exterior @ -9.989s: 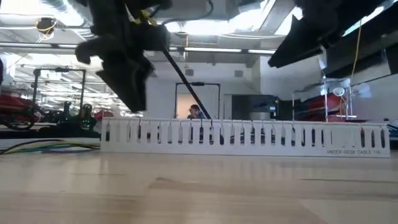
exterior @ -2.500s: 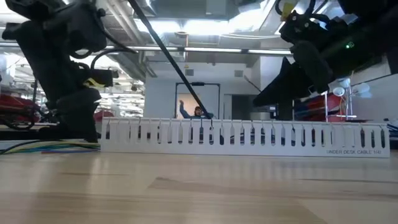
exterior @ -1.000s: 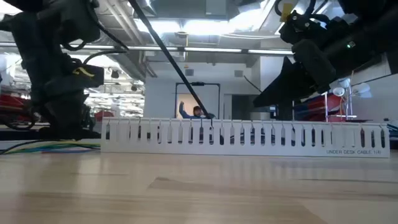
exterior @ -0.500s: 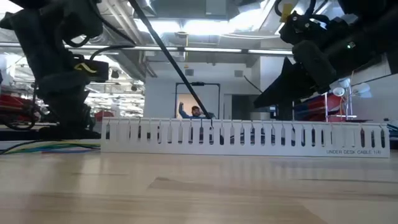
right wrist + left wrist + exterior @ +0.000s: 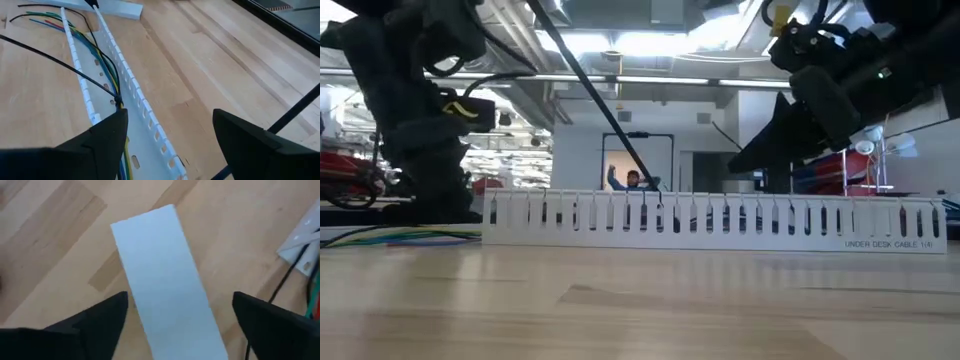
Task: Ziptie cables
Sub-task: Close the cable duct
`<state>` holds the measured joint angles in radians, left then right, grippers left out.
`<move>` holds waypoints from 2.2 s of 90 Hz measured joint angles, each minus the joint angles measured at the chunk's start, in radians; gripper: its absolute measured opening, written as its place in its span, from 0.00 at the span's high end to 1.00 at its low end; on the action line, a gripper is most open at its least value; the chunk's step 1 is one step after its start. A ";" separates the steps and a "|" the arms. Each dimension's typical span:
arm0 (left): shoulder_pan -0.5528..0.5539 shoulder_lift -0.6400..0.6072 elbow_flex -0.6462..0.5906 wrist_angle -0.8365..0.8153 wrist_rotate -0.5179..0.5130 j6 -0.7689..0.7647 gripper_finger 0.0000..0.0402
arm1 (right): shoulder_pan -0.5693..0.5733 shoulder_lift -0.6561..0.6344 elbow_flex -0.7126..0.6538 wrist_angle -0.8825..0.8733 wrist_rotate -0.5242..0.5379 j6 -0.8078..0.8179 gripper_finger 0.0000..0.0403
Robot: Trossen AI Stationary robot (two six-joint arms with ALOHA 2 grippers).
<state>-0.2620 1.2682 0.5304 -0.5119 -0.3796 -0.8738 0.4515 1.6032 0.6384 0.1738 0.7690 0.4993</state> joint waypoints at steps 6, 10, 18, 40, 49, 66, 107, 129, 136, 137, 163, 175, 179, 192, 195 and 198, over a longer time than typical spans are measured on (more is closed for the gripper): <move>0.000 0.000 0.000 -0.002 0.004 -0.009 0.05 | 0.000 0.000 0.000 0.000 0.000 0.000 0.29; 0.000 0.000 0.000 -0.001 0.007 -0.025 0.04 | 0.000 0.000 0.000 0.000 0.000 0.000 0.29; 0.000 0.000 0.000 0.000 0.010 -0.063 0.04 | 0.000 0.000 0.000 0.000 0.000 0.000 0.29; 0.014 0.000 0.000 -0.022 0.007 -0.093 0.04 | 0.000 0.000 0.000 0.000 0.000 0.000 0.29; 0.014 0.000 0.000 -0.083 0.006 -0.143 0.04 | 0.000 0.000 0.000 0.000 -0.001 0.000 0.29; -0.015 0.000 0.000 -0.074 0.012 -0.165 0.04 | 0.000 0.000 0.000 0.000 0.004 0.000 0.29; -0.102 -0.002 0.001 -0.100 0.047 -0.277 0.04 | 0.000 0.000 0.000 0.000 0.006 0.000 0.29; -0.139 0.051 -0.034 -0.072 0.021 -0.327 0.04 | 0.000 0.000 0.000 0.001 0.007 0.000 0.29; -0.138 0.067 -0.033 -0.075 0.015 -0.320 0.04 | 0.000 0.000 0.000 0.001 0.007 0.000 0.29; -0.138 0.069 -0.033 -0.075 0.012 -0.319 0.05 | 0.000 0.000 0.000 0.001 0.006 0.000 0.29; -0.130 0.086 -0.034 -0.069 -0.026 -0.273 0.23 | 0.000 0.000 0.000 0.002 0.006 0.000 0.29; -0.128 0.087 -0.036 -0.066 -0.038 -0.271 0.33 | 0.000 0.000 0.000 0.003 0.006 0.000 0.29; -0.128 0.088 -0.036 -0.063 -0.041 -0.273 0.36 | 0.000 0.000 0.000 0.003 0.006 0.000 0.29; -0.126 0.089 -0.037 -0.041 -0.049 -0.271 0.41 | 0.000 0.000 0.000 0.003 0.006 0.000 0.29; -0.126 0.089 -0.037 -0.039 -0.049 -0.270 0.41 | 0.000 0.000 0.000 0.003 0.006 0.000 0.29; -0.126 0.088 -0.037 -0.038 -0.049 -0.268 0.41 | 0.000 0.000 0.000 0.003 0.006 0.000 0.29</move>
<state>-0.3882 1.3565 0.4930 -0.5499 -0.4286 -1.1415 0.4515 1.6035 0.6380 0.1768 0.7746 0.4995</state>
